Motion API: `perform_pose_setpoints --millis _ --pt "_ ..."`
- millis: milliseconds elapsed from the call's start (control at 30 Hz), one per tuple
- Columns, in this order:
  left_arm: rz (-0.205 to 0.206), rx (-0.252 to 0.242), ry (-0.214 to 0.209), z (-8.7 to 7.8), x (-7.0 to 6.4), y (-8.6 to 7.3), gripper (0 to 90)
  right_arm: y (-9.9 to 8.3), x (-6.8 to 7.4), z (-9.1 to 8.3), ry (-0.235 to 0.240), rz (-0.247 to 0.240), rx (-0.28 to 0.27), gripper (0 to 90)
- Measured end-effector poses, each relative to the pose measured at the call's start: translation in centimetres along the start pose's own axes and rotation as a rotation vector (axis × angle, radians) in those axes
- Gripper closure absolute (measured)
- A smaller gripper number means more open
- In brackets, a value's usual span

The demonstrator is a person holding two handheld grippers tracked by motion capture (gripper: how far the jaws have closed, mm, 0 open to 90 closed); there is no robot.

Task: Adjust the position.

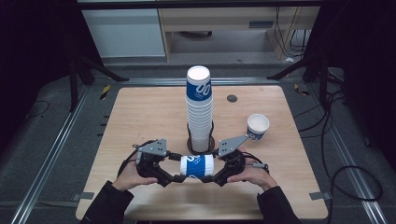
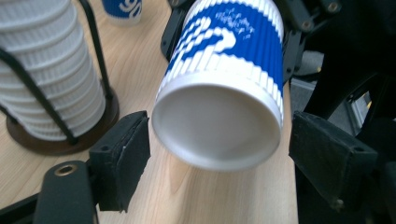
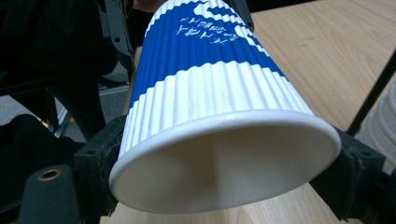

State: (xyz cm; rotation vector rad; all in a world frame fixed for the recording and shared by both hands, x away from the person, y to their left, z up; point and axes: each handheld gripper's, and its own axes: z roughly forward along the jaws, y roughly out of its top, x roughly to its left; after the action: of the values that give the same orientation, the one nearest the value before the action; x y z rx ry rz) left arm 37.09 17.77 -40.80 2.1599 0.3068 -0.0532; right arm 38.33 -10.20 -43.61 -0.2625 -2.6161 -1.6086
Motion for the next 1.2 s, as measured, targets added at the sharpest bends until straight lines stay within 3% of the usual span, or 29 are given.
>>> perform_pose_setpoints --millis 167,400,600,933,1067,1200 --pt "0.010 0.084 0.005 0.9 0.1 -0.2 18.0 -0.2 0.0 0.4 -0.016 -0.006 0.053 16.4" --pt "0.040 0.197 0.014 2.5 -0.2 -0.5 17.5 -0.4 0.5 2.2 -0.014 -0.045 0.163 16.4" --pt "0.061 0.260 -0.004 3.7 -0.6 -0.8 21.8 -0.4 0.9 3.1 0.003 -0.062 0.194 16.4" --pt "0.075 0.262 -0.009 4.0 -0.7 -0.9 26.8 -0.4 1.0 3.3 0.013 -0.053 0.204 14.5" --pt "0.064 0.233 0.000 3.4 -0.4 -0.8 26.9 -0.2 0.9 3.0 -0.010 -0.062 0.164 11.4" --pt "0.039 0.190 0.010 2.4 0.4 -1.0 26.9 0.1 0.5 1.9 -0.053 -0.033 0.103 9.0"
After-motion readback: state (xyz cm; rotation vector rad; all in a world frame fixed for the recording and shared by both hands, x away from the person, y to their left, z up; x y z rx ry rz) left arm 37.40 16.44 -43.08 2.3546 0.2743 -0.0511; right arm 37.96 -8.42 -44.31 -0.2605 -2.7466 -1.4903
